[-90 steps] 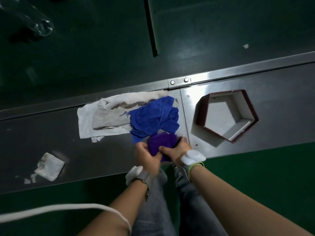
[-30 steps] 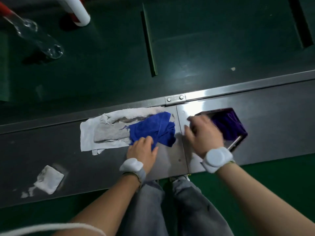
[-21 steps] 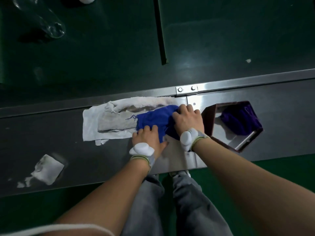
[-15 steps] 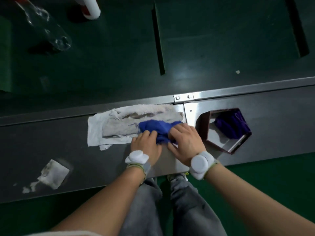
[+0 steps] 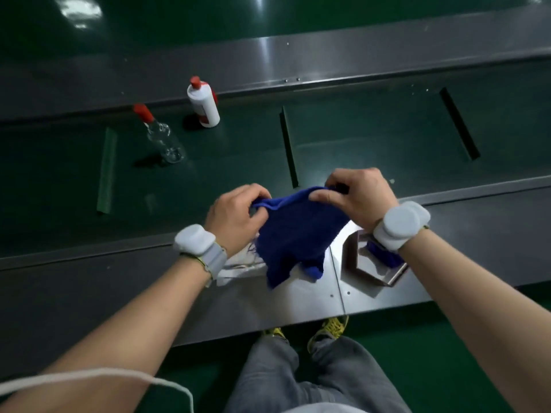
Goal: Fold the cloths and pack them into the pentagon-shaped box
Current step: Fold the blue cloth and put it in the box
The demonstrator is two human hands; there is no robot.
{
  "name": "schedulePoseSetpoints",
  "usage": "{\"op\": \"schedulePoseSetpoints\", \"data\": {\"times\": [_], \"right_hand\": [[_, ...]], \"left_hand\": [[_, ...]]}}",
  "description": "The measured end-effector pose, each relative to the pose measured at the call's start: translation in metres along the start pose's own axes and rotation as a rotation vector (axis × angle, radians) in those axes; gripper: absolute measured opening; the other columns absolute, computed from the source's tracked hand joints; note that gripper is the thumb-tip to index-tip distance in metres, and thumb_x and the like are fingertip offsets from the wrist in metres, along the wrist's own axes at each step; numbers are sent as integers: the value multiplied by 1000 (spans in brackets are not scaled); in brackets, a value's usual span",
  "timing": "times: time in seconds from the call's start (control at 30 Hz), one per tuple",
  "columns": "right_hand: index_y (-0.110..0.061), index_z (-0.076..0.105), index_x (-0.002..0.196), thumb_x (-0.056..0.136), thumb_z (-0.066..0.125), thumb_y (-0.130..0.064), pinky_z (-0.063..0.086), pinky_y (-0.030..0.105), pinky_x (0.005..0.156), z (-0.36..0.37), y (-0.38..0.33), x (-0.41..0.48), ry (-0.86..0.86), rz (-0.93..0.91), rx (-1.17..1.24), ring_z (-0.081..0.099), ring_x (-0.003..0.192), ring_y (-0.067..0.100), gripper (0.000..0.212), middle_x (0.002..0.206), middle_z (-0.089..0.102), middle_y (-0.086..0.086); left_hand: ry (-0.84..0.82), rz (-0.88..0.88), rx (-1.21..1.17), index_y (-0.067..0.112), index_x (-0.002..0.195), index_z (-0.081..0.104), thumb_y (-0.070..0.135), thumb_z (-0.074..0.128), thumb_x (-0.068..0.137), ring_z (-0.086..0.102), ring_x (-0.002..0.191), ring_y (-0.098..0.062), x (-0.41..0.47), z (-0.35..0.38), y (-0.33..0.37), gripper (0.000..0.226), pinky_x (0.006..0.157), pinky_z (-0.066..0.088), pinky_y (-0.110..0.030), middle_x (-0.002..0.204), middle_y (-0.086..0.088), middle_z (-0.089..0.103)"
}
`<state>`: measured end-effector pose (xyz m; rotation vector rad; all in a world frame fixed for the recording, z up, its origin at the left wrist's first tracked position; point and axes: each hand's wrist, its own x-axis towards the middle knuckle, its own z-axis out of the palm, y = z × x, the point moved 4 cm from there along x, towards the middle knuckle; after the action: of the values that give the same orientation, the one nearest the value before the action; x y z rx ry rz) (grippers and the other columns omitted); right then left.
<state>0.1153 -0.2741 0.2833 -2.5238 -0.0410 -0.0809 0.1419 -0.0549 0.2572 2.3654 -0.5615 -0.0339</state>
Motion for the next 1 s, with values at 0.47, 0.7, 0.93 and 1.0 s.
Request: {"op": "schedulePoseSetpoints", "data": {"times": [0.47, 0.7, 0.93, 1.0], "right_hand": [[-18, 66, 70, 62, 67, -58, 40, 23, 48, -115, -71, 20, -37, -253, -78, 50, 47, 12, 41, 51, 52, -9], [-14, 59, 63, 67, 79, -47, 35, 17, 45, -39, -20, -41, -531, -1, 69, 45, 45, 5, 39, 50, 52, -3], [-28, 66, 77, 67, 70, -62, 38, 21, 55, 83, 53, -130, -967, 228, -36, 53, 63, 11, 36, 59, 52, -16], [-20, 68, 83, 68, 71, -60, 41, 22, 57, 110, 70, -151, -1069, 286, -17, 55, 66, 12, 43, 64, 58, -13]], "left_hand": [[89, 226, -129, 11, 93, 70, 5, 56, 85, 61, 70, -8, 23, -113, 74, 17, 65, 48, -24, 82, 0, 70], [-421, -65, -420, 14, 72, 64, 31, 55, 77, 46, 59, -4, -39, -46, 40, 20, 57, 36, -28, 59, 0, 56], [-798, -352, -351, 10, 64, 56, 12, 58, 82, 41, 55, -2, -125, 76, -13, 18, 59, 34, -27, 57, 6, 46], [-893, -385, -316, 13, 63, 55, 12, 59, 81, 41, 52, 2, -146, 102, -20, 19, 56, 33, -21, 52, 11, 45]]}}
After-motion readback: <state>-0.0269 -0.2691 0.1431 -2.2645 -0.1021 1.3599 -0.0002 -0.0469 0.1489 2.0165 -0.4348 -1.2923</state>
